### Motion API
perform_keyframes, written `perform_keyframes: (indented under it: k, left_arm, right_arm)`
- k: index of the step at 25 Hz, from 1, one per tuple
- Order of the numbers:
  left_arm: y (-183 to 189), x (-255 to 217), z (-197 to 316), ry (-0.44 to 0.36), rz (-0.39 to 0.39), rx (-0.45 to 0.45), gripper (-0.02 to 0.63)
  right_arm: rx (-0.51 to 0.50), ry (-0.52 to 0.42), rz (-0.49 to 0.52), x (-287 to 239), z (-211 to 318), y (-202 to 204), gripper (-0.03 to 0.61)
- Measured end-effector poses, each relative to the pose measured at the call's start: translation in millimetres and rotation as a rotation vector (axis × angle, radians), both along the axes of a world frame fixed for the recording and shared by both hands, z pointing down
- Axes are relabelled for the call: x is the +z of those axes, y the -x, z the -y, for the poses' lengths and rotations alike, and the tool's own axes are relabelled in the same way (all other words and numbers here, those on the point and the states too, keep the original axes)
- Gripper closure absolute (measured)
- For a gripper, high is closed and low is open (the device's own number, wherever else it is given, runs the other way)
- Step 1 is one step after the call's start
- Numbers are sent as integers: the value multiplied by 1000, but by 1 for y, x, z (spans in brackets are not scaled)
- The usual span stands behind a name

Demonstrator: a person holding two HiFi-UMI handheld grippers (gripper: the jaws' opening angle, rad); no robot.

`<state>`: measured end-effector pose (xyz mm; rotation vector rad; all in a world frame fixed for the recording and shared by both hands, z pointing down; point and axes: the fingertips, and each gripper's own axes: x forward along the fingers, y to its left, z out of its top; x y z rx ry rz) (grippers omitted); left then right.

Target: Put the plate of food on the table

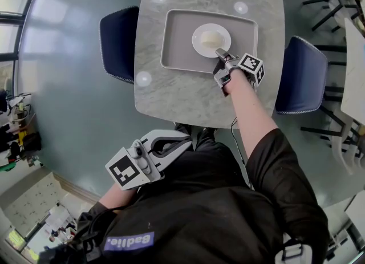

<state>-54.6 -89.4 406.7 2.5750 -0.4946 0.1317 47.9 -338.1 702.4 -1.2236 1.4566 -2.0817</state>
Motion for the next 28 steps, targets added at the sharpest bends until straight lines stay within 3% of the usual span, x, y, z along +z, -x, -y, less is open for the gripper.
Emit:
perform_keyframes:
  k: [8,14,20,25,28]
  left_arm:
    - [2,-2,1,6,-23,-20,607]
    - [5,-1,3,12,-34,-45,607]
    - [9,-3,10,9,-48,-87,607]
    - [11,-13,17,-25,-99,-113,607]
    - [13,-13,17,-20,-93,-117,607]
  right_arm:
    - [-16,21,-16,-1,2,1,560]
    - [-75,64,-86,2,4,-3,555]
    - [-148,97,-159,3,8,-4,459]
    - [-227,113,-212,1,8,-2,441]
    - [-283,119,-244,-1,6,0,430]
